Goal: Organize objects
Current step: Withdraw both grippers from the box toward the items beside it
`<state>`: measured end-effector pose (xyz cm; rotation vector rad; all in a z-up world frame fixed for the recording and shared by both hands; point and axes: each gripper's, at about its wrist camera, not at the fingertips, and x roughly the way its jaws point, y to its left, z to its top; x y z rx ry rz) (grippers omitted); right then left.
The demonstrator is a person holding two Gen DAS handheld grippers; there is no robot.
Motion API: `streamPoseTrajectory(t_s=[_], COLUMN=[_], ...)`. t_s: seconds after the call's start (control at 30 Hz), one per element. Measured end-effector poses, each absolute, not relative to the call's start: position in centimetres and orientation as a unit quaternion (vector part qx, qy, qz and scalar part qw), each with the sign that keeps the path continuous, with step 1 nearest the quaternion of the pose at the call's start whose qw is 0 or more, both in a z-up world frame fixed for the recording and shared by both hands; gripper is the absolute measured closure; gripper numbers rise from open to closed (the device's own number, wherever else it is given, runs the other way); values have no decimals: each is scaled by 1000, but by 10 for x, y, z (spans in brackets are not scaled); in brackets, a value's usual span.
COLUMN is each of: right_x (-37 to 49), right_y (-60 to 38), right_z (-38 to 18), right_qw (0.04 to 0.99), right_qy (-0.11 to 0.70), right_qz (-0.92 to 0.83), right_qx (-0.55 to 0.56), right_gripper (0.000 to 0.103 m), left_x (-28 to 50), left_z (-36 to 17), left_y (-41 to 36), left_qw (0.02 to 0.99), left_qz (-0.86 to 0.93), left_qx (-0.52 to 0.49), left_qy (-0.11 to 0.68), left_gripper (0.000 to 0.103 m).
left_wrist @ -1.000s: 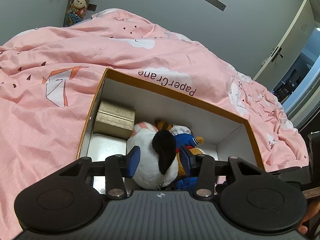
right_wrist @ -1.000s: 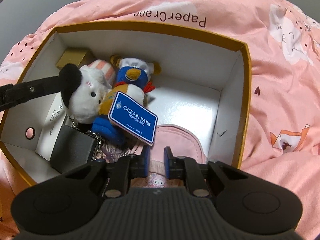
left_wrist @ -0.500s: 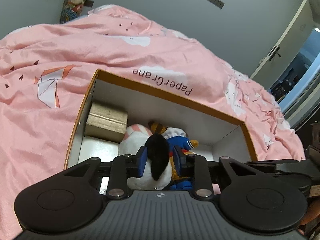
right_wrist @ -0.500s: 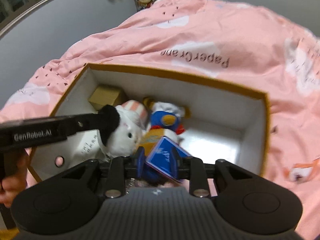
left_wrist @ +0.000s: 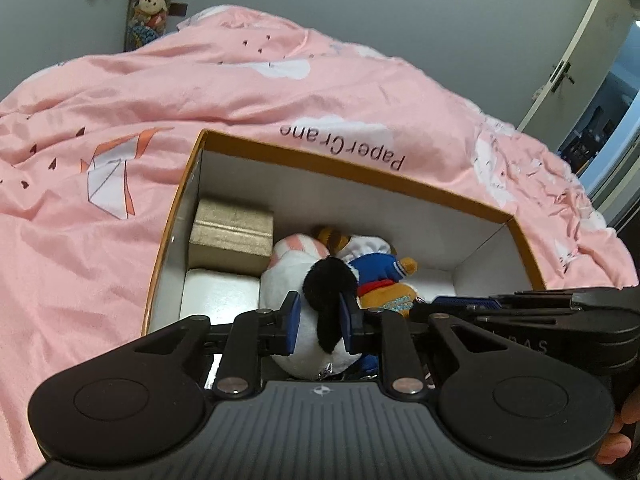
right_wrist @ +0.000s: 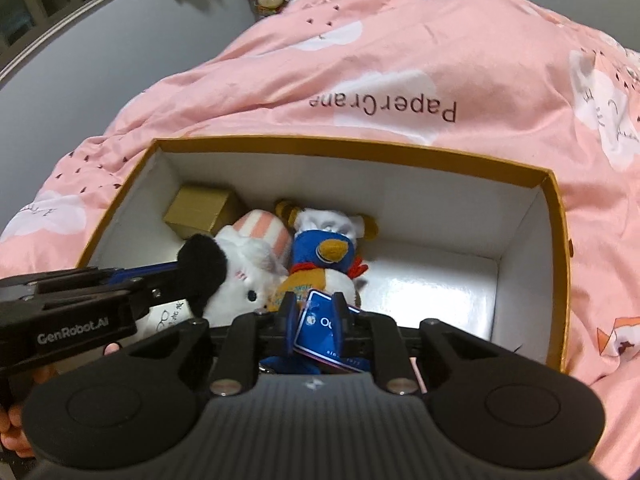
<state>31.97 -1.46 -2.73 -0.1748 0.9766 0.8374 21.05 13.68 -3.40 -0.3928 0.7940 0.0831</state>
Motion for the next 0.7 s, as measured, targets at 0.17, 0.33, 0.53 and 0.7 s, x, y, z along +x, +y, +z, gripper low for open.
streamPoseTrajectory(t_s=[0.17, 0.33, 0.53, 0.7], right_x=[289, 244, 196, 166], right_y=[-28, -53, -90, -112], right_z=[-8, 17, 27, 8], right_qw=[816, 843, 866, 866], right_qy=[416, 352, 313, 327], right_qz=[391, 396, 381, 367], right_qx=[-92, -95, -78, -88], right_gripper=[76, 72, 70, 65], left_x=[184, 145, 111, 98], left_z=[-17, 2, 7, -12], left_y=[126, 100, 79, 73], left_qw=[923, 941, 938, 918], left_qz=[43, 8, -31, -48], left_qx=[-173, -149, -134, -141], left_qy=[342, 305, 317, 369], left_gripper=[78, 77, 77, 77])
